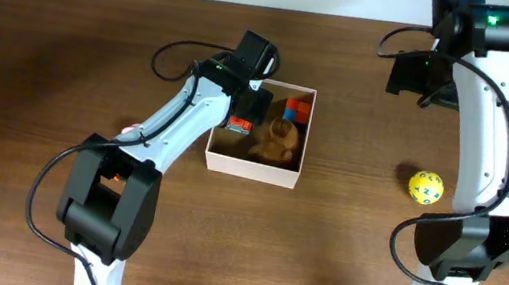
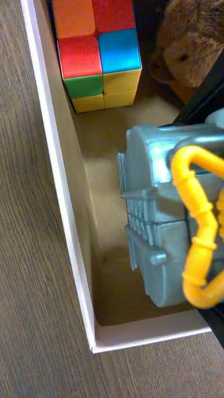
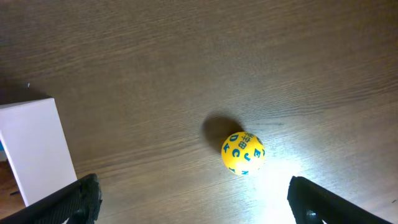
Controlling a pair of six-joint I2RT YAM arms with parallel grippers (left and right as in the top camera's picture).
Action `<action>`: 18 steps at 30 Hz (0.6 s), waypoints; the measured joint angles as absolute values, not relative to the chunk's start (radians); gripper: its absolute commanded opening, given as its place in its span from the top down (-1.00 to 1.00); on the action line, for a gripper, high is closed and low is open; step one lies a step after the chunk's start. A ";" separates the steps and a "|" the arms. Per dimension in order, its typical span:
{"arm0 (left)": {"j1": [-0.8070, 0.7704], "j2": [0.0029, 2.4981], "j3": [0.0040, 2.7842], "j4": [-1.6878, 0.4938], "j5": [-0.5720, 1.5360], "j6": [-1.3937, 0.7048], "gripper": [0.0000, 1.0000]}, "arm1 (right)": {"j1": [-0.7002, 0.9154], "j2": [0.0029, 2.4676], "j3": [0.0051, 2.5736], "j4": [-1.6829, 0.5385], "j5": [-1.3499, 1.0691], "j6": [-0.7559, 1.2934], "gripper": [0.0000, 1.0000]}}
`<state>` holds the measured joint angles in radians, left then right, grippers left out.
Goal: Pack container
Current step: 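Lower the fire truck into the box's left side with left gripper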
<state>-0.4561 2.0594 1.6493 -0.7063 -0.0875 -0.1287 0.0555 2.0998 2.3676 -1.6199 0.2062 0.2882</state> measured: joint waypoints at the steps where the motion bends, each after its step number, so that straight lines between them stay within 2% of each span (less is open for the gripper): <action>1: -0.456 2.059 1.649 -0.706 -0.088 -0.129 -0.15 | 0.056 2.100 2.368 -1.620 0.206 0.288 -0.98; 12: -0.456 2.059 1.649 -0.707 -0.091 -0.129 -0.18 | 0.056 2.100 2.368 -1.620 0.206 0.288 -0.98; 15: -0.456 2.059 1.649 -0.706 -0.091 -0.129 -0.27 | 0.056 2.100 2.368 -1.620 0.206 0.288 -0.97; 18: -0.456 2.059 1.649 -0.707 -0.093 -0.129 -0.27 | 0.056 2.100 2.368 -1.620 0.206 0.288 -0.98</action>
<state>-0.4561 2.0594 1.6493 -0.7067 -0.0925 -0.1287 0.0555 2.0998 2.3676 -1.6199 0.2062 0.2882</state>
